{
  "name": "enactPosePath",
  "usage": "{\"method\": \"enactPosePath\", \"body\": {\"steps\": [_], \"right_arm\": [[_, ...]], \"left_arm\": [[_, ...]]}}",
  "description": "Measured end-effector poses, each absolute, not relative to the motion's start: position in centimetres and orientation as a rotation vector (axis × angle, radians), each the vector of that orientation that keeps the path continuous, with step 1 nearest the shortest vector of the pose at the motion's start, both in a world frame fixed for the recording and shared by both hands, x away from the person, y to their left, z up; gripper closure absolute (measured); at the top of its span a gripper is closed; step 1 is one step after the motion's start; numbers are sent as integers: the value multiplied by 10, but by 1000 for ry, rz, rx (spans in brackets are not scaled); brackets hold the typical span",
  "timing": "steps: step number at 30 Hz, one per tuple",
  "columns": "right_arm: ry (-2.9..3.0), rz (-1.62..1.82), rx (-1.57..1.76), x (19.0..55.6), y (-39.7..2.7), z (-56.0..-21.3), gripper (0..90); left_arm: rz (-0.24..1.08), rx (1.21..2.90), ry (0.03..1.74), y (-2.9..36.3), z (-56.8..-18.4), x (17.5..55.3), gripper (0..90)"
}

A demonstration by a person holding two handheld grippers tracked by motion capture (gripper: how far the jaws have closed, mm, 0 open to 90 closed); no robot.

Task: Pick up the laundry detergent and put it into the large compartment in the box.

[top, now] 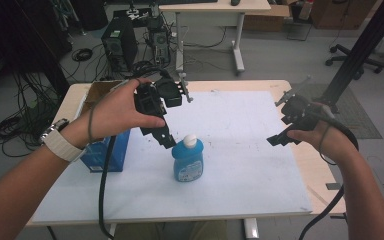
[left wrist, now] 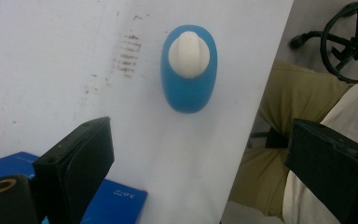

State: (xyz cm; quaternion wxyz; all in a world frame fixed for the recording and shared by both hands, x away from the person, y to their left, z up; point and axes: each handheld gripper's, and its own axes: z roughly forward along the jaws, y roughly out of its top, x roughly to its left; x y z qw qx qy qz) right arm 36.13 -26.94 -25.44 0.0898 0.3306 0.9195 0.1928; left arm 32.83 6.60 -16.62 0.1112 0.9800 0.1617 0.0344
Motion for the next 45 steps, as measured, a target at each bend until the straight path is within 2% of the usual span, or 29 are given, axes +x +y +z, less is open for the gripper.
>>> {"method": "enactPosePath", "body": {"steps": [20,45], "right_arm": [[2735,574,979,359,-270,-253,105],[2739,571,990,359,-271,-257,105]], "left_arm": [[68,2884,534,46,-179,338,82],[48,2858,516,34,-203,346,88]]}}
